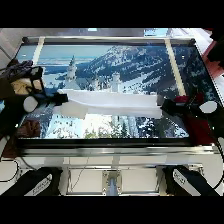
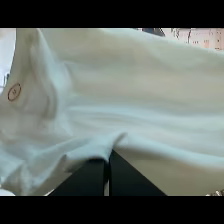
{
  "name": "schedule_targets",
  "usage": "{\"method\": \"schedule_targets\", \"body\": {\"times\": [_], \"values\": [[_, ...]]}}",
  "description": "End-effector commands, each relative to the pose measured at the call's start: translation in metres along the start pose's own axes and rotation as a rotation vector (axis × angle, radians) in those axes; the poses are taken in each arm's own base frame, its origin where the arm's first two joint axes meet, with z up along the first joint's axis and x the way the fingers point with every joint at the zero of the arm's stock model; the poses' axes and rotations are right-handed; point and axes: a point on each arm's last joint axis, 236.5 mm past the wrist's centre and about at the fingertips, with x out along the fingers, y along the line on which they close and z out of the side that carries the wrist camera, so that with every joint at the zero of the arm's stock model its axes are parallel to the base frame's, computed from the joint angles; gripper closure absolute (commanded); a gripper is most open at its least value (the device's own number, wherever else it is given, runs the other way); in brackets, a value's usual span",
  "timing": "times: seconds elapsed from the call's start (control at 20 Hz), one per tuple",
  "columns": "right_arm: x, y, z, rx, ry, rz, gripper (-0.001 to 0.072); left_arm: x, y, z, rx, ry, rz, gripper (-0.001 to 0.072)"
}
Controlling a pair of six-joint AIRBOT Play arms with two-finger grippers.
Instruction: Fold the shirts.
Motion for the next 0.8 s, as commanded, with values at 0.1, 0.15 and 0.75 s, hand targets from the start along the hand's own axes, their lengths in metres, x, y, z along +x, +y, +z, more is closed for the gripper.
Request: {"method": "schedule_targets", "body": {"times": [0.1,0.15,0.75], "values": [[0.032,-0.004,0.066,0.019,-0.114,-0.019,0.0686,0.077,0.019,0.045,0.160,0.039,0.126,0.0695],[0.041,-0.008,0.072,0.028,-0.114,-0.025,0.0686,0.088,0.020,0.041,0.162,0.062,0.129,0.0695],[0.125,-0.032,0.063,0.037,-0.014,-0.082,0.0577,0.146,0.013,0.027,0.150,0.080,0.091,0.0297]]}}
